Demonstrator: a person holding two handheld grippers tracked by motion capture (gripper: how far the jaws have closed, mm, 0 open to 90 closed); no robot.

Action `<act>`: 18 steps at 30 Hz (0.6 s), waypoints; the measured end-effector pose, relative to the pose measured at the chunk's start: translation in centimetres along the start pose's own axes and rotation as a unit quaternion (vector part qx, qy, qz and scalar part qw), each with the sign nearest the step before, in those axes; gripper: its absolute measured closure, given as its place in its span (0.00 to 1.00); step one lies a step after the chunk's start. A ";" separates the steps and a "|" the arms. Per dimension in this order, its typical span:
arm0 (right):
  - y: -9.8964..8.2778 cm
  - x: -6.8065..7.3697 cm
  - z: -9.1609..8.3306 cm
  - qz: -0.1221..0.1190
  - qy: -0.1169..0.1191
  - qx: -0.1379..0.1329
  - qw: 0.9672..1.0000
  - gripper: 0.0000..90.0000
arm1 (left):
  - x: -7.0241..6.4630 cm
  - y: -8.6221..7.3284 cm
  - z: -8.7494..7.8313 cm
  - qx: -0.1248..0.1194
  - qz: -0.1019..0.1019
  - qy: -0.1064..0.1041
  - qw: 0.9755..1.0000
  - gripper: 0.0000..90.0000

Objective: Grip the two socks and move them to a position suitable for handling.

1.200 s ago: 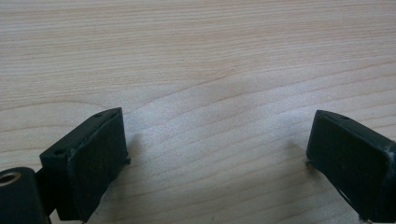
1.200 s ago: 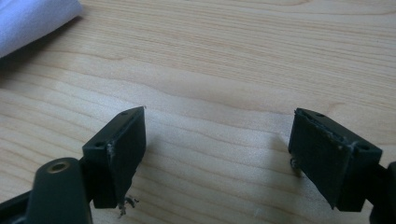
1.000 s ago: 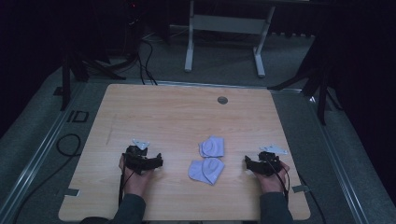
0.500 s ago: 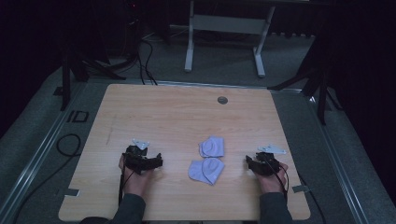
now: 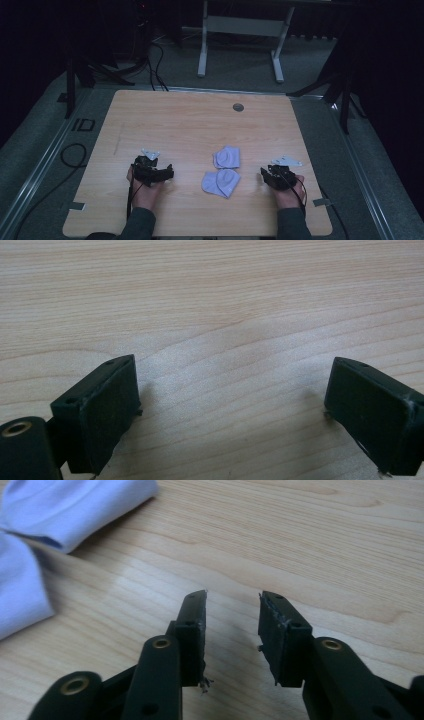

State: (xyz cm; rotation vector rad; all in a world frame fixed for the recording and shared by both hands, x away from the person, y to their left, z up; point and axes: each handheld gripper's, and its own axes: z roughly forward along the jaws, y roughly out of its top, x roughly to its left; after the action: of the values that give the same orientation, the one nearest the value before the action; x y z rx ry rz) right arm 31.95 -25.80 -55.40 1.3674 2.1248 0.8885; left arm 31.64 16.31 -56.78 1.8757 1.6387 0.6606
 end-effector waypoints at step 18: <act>0.3 3.7 -1.1 -0.022 0.084 0.000 0.996 1.00 | 0.0 0.0 -0.1 0.000 0.002 -0.001 1.000 0.12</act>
State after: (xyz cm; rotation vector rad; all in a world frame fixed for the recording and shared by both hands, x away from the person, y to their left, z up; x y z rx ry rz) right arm 29.90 -22.57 -54.61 1.2817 2.2703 1.0176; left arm 31.53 16.31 -56.68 1.8794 1.6343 0.6588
